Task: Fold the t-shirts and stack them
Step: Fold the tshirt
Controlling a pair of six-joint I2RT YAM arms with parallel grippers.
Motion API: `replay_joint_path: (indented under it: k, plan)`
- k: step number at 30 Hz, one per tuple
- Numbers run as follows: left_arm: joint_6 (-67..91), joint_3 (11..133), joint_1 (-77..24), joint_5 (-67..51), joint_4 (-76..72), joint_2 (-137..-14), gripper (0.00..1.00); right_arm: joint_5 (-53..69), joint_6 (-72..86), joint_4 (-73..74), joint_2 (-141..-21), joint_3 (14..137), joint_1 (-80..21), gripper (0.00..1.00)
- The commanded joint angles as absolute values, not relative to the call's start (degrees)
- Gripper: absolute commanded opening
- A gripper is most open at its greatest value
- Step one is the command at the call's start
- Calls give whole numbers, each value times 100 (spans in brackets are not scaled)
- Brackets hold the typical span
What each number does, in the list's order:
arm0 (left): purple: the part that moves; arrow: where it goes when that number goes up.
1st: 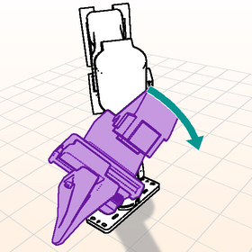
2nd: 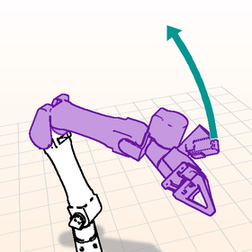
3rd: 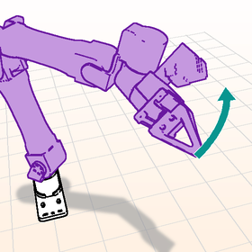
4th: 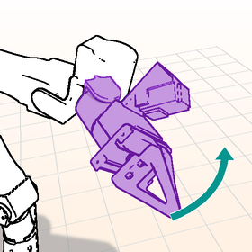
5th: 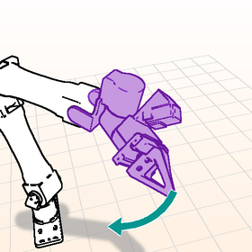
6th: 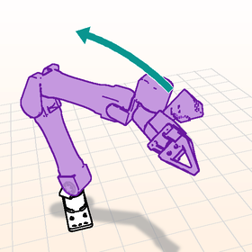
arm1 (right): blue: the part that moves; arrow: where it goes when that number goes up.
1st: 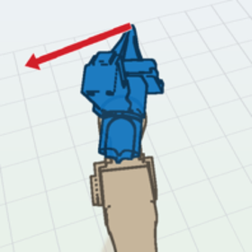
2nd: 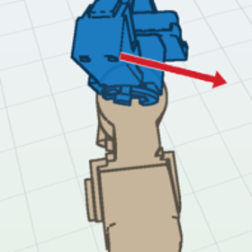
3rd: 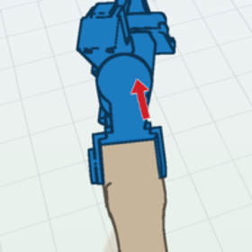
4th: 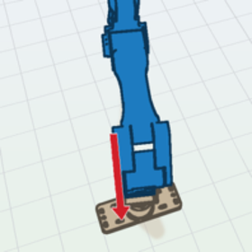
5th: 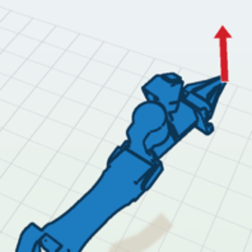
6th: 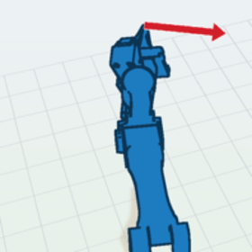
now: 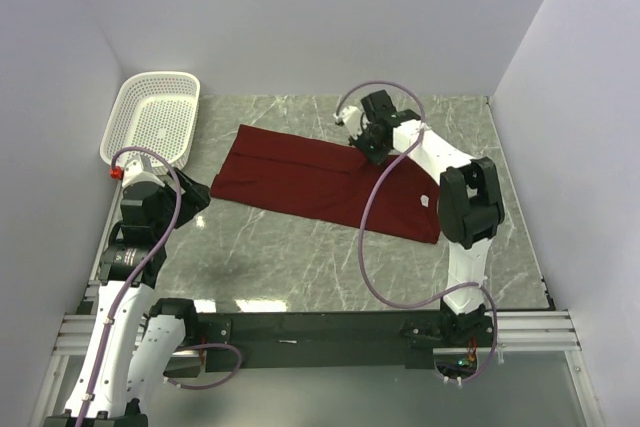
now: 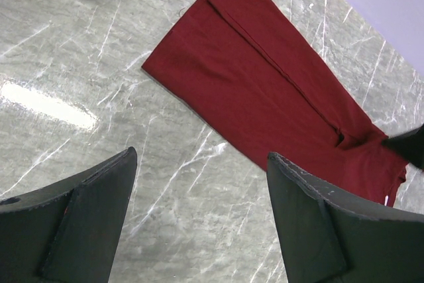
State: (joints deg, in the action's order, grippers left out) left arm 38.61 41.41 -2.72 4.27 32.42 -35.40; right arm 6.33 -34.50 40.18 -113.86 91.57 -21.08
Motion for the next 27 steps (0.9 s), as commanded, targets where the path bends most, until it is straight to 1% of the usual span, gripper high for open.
replay_joint_path:
  k: [1,2,3,4,5,11,14,15,16,18,19,23,24,25,27]
  plan:
    - [3885,4105,-290,360,3199,-3472,85,-516,-2938,3214,-11374,9536,-2425,17]
    - [3893,4104,-290,369,3199,-3463,85,-1041,-2814,2895,-11303,9458,-2513,36]
    - [3894,4113,-290,369,3191,-3463,85,-1124,-2786,2639,-11216,9179,-2653,51]
    - [3894,4122,-290,369,3217,-3463,85,-1142,-2786,2341,-11050,9045,-2706,80]
    - [3885,4131,-290,369,3217,-3454,85,-1064,-2804,2312,-10987,8940,-2733,89]
    - [3850,4096,-299,273,3120,-3524,85,-801,-2874,2197,-10662,8140,-2576,91]
    - [3893,4034,-290,97,3033,-3656,85,155,-2856,2723,-10398,8051,-2198,91]
    - [3954,3956,-290,44,2997,-3795,84,463,-2848,2829,-10293,7981,-2075,91]
    - [4025,3894,-290,-87,2936,-3910,84,1223,-2839,3013,-10048,7893,-1952,91]
    - [4253,3806,-290,-263,2866,-4408,82,1825,-2787,3146,-9792,7569,-1592,90]
    - [4332,3797,-290,-351,2830,-4612,79,2141,-2673,3181,-9539,7437,-1504,90]
    - [4640,3718,-290,-624,2243,-5404,76,2365,-2155,2998,-9027,6804,-854,88]
    - [4641,3683,-290,-668,2085,-5623,76,2321,-1953,2927,-8992,6777,-470,88]
    - [4649,3674,-290,-772,1796,-5721,76,2346,-1734,2953,-9061,6802,-283,84]
    - [4571,3630,-290,-852,1566,-5905,76,2417,-1487,3023,-9228,6943,234,82]
